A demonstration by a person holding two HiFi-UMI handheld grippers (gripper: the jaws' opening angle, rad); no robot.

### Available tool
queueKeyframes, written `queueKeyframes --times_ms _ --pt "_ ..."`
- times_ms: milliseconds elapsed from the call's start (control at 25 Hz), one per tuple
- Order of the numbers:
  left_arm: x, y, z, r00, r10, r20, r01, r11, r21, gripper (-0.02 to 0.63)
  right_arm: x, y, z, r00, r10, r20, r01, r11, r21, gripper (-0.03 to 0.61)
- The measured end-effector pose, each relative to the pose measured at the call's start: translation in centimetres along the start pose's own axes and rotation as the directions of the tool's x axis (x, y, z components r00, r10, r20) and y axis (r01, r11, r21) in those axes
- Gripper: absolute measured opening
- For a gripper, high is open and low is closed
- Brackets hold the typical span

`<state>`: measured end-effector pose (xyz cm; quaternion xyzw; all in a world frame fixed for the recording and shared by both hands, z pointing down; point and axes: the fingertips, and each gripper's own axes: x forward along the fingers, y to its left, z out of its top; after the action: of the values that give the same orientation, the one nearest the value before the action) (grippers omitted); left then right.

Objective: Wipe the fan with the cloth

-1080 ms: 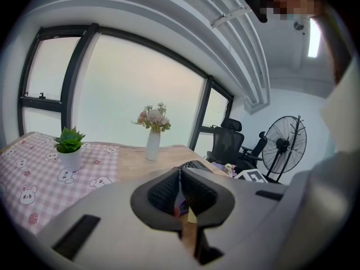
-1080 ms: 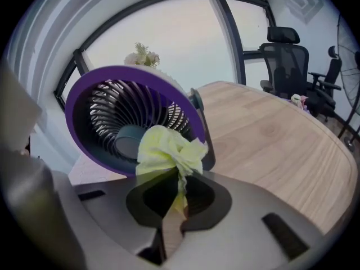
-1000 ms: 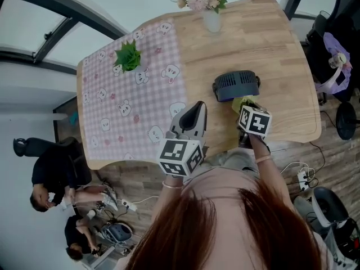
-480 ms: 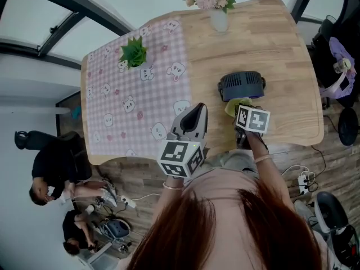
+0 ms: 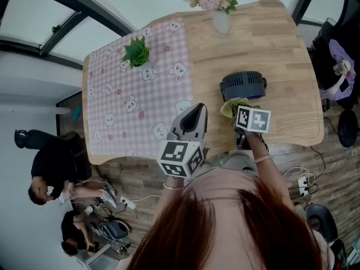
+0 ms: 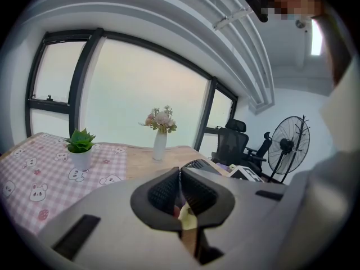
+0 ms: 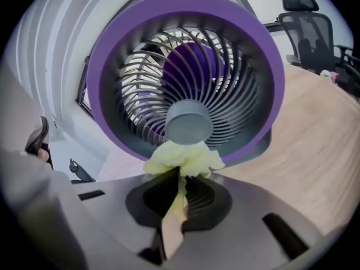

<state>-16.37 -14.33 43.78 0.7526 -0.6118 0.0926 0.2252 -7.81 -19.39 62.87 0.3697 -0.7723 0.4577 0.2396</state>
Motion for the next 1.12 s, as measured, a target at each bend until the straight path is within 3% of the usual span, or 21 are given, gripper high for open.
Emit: queueKeyframes --times_ms 360,600,1120 --pt "-0.3 -0.3 0.4 1.000 -0.016 0.018 0.016 1.000 0.000 0.014 -1.0 2.3 1.0 0.994 0.107 0.034 -0.107 0.994 0.013 0.020" --pt "-0.6 -0.8 0.6 0.999 -0.024 0.034 0.024 1.000 -0.003 0.014 -2.0 4.1 2.3 0.973 0.215 0.085 -0.218 0.975 0.032 0.020" --pt "-0.2 -1.8 1.0 0.997 -0.052 0.065 0.053 0.998 -0.019 0.014 -5.5 4.8 3.8 0.934 0.304 0.188 -0.313 0.950 0.017 0.020"
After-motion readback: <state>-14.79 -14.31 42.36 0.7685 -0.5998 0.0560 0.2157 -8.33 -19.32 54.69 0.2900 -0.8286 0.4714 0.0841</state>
